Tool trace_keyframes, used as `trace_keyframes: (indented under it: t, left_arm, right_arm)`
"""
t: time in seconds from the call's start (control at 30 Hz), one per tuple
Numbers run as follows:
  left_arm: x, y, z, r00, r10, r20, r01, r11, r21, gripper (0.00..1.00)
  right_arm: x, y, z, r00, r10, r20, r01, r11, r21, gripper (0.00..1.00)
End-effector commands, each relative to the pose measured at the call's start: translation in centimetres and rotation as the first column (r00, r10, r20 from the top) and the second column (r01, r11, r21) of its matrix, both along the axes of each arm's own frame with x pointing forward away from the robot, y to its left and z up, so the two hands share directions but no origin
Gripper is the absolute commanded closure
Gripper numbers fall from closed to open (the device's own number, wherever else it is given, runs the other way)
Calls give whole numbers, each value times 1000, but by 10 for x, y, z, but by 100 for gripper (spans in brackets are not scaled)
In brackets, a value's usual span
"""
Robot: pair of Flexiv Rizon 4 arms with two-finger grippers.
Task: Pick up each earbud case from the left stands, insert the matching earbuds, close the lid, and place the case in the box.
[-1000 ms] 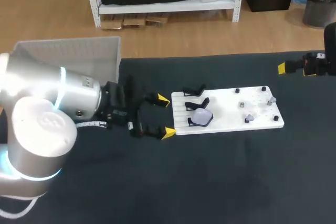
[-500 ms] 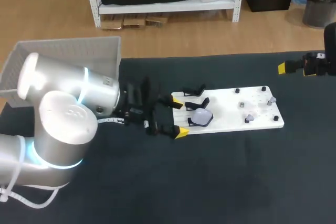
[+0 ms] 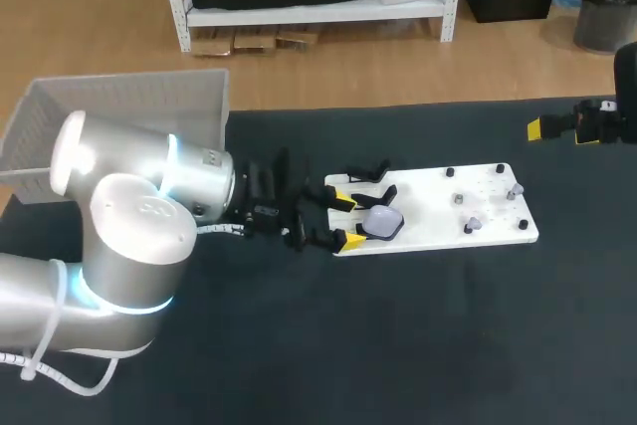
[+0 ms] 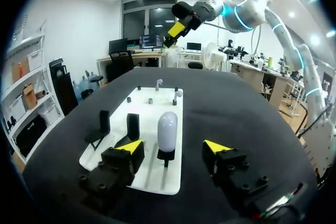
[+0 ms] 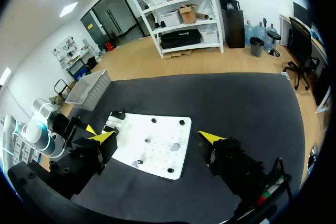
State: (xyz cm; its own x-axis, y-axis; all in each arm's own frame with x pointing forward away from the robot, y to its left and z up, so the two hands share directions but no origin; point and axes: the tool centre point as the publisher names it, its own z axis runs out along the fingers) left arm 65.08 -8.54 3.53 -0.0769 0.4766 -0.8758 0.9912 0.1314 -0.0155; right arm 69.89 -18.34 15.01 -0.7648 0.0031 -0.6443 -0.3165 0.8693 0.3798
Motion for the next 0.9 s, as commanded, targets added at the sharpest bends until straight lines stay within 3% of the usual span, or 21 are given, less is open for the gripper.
trace_keyframes:
  t: [0.03, 0.9]
  left_arm:
    - [3, -4, -4, 1000, -11, 0, 11, 1000, -12, 32]
    - [15, -27, -17, 998, -45, -42, 43, 998, -38, 43]
  right_arm:
    - [0, -1, 0, 1000, 4, 0, -4, 1000, 2, 0]
    - [0, -1, 0, 1000, 4, 0, -4, 1000, 2, 0]
